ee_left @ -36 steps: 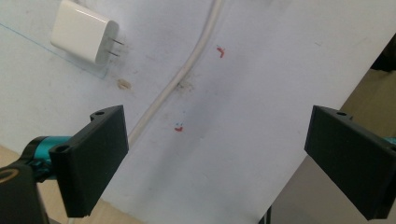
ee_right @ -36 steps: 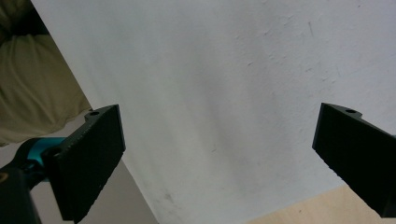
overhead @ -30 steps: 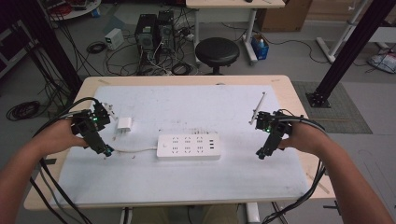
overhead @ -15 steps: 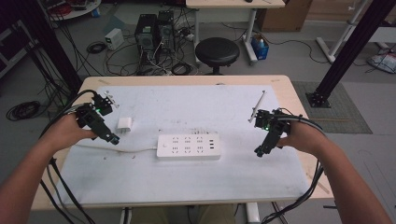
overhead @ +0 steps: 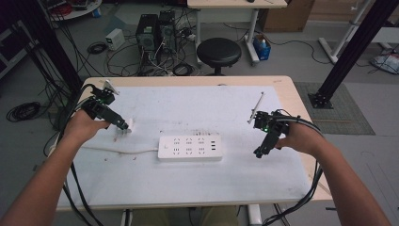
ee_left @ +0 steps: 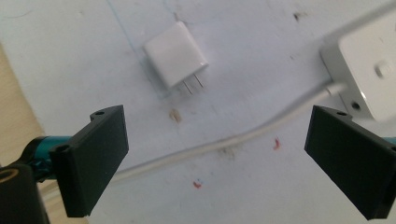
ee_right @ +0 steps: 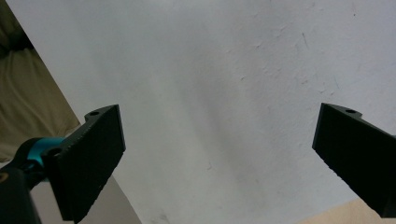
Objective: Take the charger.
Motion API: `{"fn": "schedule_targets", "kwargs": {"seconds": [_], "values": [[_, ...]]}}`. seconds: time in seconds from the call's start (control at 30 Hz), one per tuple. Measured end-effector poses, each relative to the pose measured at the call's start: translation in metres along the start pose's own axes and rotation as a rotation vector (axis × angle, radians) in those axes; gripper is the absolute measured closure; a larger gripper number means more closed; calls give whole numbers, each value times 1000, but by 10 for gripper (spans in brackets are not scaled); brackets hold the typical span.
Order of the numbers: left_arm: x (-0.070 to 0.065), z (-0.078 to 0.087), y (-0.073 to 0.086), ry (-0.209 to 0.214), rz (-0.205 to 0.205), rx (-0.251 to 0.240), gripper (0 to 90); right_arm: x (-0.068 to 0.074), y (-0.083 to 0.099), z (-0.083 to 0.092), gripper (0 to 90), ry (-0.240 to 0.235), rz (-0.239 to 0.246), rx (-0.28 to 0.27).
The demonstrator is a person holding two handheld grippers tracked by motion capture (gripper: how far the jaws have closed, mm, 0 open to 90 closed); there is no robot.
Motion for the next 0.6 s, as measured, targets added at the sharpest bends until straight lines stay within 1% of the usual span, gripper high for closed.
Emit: {"fn": "schedule_targets", "kwargs": {"seconds": [0.07, 0.13, 0.17, 0.23, 0.33, 0.4, 0.43, 0.47, 0.5, 0.57, 0.6], "values": [[3, -5, -4, -14, 59, -9, 61, -1, -1, -2, 18, -4, -5, 1], [5, -12, -7, -32, 113, -6, 61, -3, -2, -2, 18, -5, -3, 0], [6, -16, -9, -41, 138, -5, 61, -3, -3, -3, 18, -6, -11, -8], [7, -23, -12, -54, 175, -2, 61, -5, -4, -3, 18, -7, -15, -12], [10, -36, -15, -39, 256, 35, 61, -5, -4, -3, 18, -6, -15, -19], [11, -43, -16, -34, 283, 41, 61, -5, -4, -3, 18, -10, -22, -22], [11, -43, -16, -34, 283, 41, 61, -5, -4, -3, 18, -10, -22, -22], [12, -51, -18, -46, 299, 30, 61, -5, -3, -3, 18, -9, -31, -10], [12, -54, -18, -52, 308, 24, 61, -5, -3, -3, 18, -9, -31, -10], [13, -61, -20, -56, 343, 12, 61, -6, -3, -5, 18, -14, -28, -13], [13, -64, -21, -68, 357, 7, 61, -7, -3, -5, 18, -16, -26, -11]]}}
Point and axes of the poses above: each handheld gripper's, and its own axes: z roughly backward along the jaws, y roughly out of its underside, x roughly to its left, the point moved 4 cm from there along -z, roughly forward along the jaws, and after that the axes turned 1 degree about -z, right-handed, at the moved point
